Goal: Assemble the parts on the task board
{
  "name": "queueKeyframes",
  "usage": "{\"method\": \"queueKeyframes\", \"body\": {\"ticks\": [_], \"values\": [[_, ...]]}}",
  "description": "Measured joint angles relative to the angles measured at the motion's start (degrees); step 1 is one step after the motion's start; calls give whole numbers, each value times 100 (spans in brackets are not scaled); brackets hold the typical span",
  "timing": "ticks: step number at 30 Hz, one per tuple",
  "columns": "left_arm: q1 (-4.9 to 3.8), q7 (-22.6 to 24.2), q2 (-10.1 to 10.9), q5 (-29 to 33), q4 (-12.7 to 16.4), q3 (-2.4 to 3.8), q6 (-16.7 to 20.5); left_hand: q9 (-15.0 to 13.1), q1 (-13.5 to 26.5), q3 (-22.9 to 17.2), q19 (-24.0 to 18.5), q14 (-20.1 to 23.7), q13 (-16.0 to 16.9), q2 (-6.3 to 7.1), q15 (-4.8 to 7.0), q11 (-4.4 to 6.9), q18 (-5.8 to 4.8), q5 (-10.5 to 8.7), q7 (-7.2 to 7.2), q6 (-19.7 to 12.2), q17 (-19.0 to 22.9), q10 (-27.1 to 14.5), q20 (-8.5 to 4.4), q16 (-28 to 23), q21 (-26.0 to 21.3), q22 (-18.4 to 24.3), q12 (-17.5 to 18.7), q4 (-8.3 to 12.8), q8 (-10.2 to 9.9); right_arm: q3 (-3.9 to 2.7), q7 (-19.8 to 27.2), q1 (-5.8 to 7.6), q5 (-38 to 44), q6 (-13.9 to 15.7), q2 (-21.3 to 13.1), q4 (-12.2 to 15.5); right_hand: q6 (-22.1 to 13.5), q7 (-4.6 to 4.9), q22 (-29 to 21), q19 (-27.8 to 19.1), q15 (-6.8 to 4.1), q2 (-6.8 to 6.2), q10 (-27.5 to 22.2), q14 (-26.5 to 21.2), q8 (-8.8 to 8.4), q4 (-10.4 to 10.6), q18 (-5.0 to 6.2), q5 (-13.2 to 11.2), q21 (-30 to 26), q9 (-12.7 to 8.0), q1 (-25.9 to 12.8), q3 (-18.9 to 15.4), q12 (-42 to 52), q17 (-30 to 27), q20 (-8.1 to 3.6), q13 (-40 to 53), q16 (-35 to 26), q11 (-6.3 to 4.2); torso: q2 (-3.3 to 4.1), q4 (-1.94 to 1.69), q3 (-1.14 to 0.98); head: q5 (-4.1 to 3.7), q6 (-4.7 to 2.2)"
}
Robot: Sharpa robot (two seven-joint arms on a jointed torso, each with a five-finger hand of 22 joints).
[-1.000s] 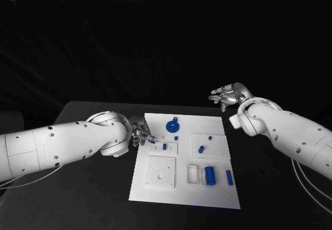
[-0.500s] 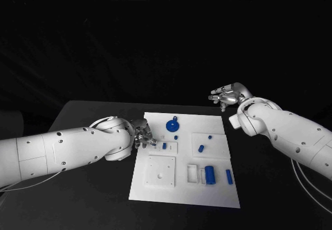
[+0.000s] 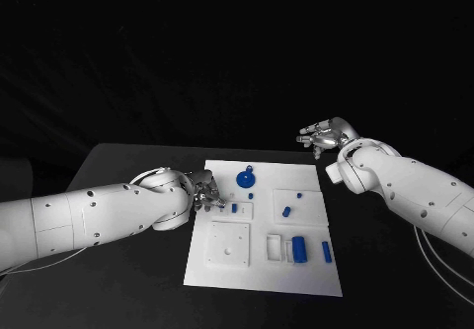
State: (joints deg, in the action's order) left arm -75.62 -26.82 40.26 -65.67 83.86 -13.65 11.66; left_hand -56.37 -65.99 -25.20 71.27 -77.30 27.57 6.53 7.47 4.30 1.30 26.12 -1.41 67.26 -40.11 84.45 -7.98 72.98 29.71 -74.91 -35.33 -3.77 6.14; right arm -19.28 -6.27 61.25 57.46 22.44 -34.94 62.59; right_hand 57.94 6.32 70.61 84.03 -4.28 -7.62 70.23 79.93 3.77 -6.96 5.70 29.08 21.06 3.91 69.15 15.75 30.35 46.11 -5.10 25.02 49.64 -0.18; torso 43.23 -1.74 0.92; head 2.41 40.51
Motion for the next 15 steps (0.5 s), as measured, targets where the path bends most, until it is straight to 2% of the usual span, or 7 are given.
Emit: {"method": "queueKeyframes", "body": {"ticks": [15], "values": [[20,36,-38,-11,-86,-4,-142,-6,-28,-1,0,1,-5,-28,-2,0,0,-24,0,0,-4,0,0,-22,0,0,0,1,-21,0,1,0,5,-23,0,-3,-13,13,-5,0,0,-16,0,0,0,-16,1,71,0,0,-16,16,0,-5,0,-5,27,0,0,-7,6,4,26]]}}
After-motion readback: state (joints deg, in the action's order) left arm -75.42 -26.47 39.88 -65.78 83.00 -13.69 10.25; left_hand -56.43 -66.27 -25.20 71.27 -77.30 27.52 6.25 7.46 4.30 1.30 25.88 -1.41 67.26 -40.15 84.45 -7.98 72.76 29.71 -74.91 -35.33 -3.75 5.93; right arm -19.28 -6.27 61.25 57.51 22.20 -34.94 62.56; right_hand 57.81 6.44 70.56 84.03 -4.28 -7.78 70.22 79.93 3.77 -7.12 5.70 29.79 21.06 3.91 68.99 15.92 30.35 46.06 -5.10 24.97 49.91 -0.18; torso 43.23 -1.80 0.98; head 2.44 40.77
